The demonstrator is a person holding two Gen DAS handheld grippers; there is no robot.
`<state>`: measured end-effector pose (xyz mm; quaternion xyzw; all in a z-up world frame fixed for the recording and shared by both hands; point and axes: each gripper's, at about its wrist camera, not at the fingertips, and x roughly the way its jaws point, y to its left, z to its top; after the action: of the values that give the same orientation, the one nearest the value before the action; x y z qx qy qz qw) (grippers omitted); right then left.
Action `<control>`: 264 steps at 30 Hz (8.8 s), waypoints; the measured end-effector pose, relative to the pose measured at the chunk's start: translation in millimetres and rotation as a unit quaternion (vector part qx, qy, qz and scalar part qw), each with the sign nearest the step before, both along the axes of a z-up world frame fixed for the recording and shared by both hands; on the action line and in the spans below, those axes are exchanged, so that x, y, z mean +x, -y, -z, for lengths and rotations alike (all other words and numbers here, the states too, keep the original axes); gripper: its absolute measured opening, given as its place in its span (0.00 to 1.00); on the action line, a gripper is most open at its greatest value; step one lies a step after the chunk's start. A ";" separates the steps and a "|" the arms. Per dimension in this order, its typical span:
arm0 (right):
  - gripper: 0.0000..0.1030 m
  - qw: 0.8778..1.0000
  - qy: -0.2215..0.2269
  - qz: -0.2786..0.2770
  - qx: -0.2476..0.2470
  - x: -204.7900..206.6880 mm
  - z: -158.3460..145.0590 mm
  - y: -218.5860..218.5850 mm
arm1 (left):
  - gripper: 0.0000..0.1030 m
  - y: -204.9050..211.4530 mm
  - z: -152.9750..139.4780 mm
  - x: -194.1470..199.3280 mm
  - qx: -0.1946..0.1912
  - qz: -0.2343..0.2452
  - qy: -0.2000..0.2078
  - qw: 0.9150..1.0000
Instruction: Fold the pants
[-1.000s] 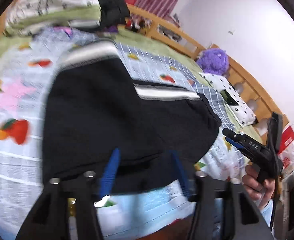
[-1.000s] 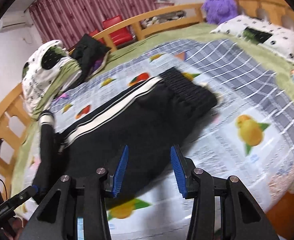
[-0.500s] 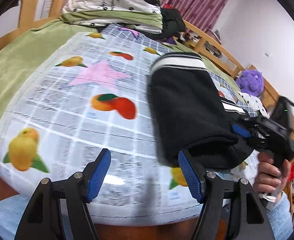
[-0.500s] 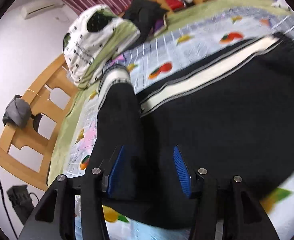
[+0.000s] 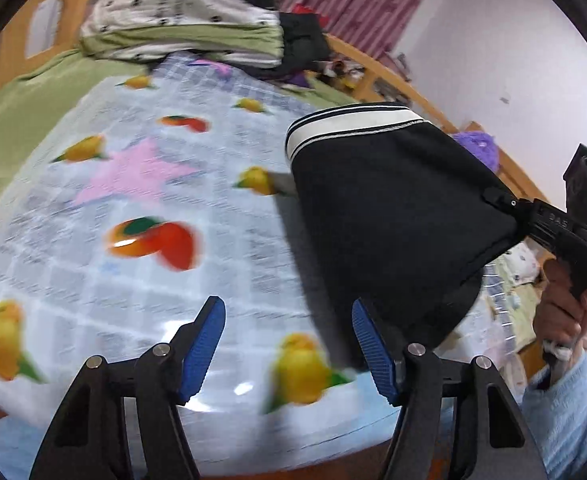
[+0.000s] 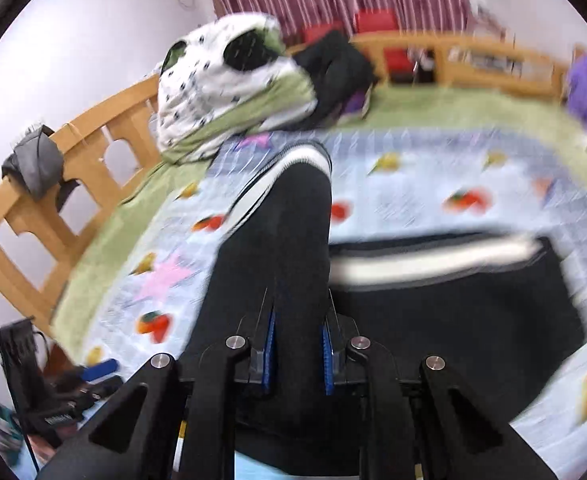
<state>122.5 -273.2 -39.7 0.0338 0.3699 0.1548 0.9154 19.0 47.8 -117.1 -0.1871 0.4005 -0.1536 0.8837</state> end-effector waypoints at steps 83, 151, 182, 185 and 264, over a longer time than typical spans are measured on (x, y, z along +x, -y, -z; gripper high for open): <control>0.27 0.990 -0.011 0.137 -0.019 -65.2 64.9 78.4 | 0.56 32.6 -9.6 16.5 0.035 0.088 0.066 0.993; 0.13 0.984 -0.015 0.081 -0.158 185.9 133.5 9.8 | 0.55 24.4 42.2 273.2 0.182 0.010 -0.002 0.983; 0.16 0.994 -0.063 0.081 -0.024 -61.9 126.0 41.8 | 0.51 4.6 46.7 15.7 0.253 0.059 0.000 0.966; 0.16 0.995 -0.056 0.074 -0.048 -61.7 124.8 32.4 | 0.25 17.3 53.8 29.4 0.310 0.039 0.010 0.950; 0.30 0.997 0.032 0.075 0.015 -76.5 59.3 30.3 | 0.46 -8.8 -29.6 -4.6 0.110 0.025 0.060 0.992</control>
<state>46.0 -303.4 -99.1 0.0702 0.3349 0.0927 0.9351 14.4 56.6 -87.5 -0.0688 0.3664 -0.1416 0.9171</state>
